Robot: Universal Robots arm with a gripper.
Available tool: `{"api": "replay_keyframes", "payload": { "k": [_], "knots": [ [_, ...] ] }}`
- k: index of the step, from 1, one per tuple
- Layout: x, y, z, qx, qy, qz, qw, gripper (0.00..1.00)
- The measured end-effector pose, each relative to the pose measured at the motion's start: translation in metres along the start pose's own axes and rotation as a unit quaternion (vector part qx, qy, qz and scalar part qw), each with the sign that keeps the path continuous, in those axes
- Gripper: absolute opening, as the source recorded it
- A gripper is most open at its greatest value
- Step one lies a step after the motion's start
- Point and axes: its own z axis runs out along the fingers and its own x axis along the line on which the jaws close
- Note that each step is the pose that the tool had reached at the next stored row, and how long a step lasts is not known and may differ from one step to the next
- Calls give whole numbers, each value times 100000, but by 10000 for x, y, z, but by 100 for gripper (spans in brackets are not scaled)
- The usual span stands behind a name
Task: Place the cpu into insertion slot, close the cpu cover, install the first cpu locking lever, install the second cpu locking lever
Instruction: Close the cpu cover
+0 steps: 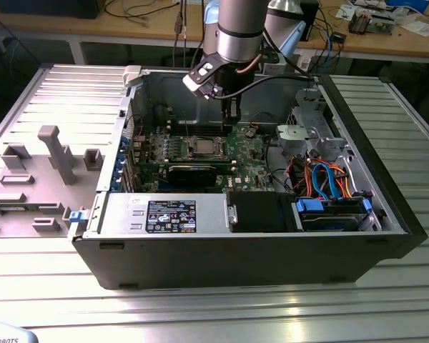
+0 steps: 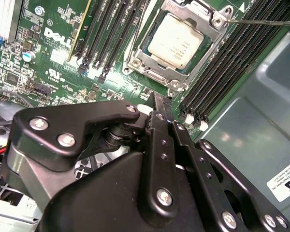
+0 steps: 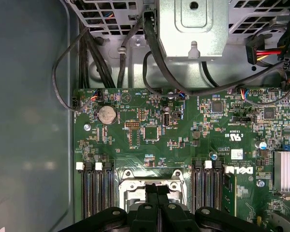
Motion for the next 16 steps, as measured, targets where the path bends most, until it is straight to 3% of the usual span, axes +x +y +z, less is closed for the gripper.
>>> {"api": "replay_keyframes", "payload": {
  "k": [16],
  "knots": [
    [-2,-182,12,-13,0,-92,100000,11]
  ]
}}
